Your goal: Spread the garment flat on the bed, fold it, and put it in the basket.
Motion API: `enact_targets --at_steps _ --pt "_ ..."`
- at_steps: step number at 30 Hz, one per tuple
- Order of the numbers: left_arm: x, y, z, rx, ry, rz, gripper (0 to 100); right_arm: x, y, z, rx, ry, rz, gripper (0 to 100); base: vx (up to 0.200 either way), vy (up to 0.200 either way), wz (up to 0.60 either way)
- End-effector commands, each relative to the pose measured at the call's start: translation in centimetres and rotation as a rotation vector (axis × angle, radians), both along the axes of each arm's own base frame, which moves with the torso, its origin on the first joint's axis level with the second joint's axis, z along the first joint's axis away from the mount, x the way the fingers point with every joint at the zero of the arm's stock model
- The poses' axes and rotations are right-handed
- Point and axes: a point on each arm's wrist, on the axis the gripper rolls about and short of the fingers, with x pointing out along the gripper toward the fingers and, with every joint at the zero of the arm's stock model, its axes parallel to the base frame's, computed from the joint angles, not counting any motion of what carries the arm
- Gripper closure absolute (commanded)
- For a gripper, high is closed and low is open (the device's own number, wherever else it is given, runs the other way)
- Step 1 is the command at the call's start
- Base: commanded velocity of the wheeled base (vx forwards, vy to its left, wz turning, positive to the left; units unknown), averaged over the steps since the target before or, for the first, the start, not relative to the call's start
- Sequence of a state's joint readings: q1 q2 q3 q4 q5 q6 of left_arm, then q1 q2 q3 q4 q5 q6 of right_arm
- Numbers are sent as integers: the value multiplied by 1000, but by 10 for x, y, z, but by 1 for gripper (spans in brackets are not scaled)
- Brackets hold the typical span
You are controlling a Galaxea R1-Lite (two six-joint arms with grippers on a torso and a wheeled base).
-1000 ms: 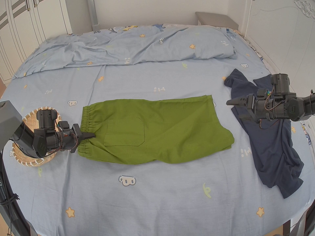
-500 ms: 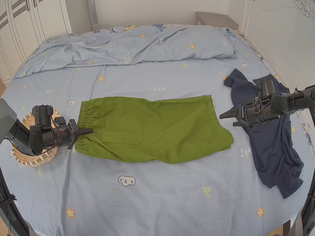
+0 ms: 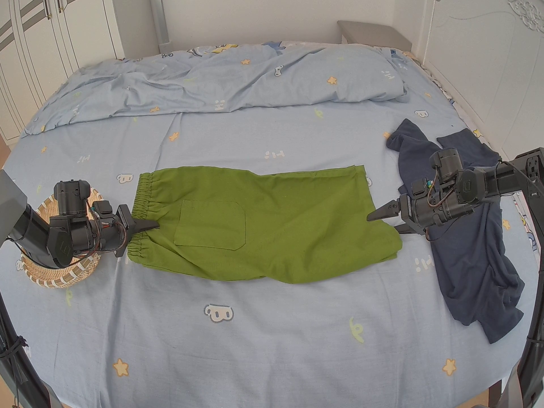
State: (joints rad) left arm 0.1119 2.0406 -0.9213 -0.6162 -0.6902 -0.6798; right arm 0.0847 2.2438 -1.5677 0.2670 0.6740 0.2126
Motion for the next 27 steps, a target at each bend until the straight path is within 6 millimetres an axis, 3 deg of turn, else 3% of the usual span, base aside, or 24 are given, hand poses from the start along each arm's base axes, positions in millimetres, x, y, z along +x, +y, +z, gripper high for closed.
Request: enact_targets --at_steps 1,10,16,17,27 --pt "0 0 1 1 -5 0 100 -4 10 -3 35 54 51 0 0 0 0" --pt "0 0 1 1 -5 0 100 -9 25 -6 56 101 102 0 0 0 0" --pt "0 0 1 0 -3 0 100 -6 23 -12 55 114 97 0 0 0 0" --pt "0 -1 1 0 -3 -2 100 -5 21 -10 55 110 93 100 0 0 0" --pt "1 0 0 0 0 0 100 3 -1 -10 77 142 51 100 0 0 0"
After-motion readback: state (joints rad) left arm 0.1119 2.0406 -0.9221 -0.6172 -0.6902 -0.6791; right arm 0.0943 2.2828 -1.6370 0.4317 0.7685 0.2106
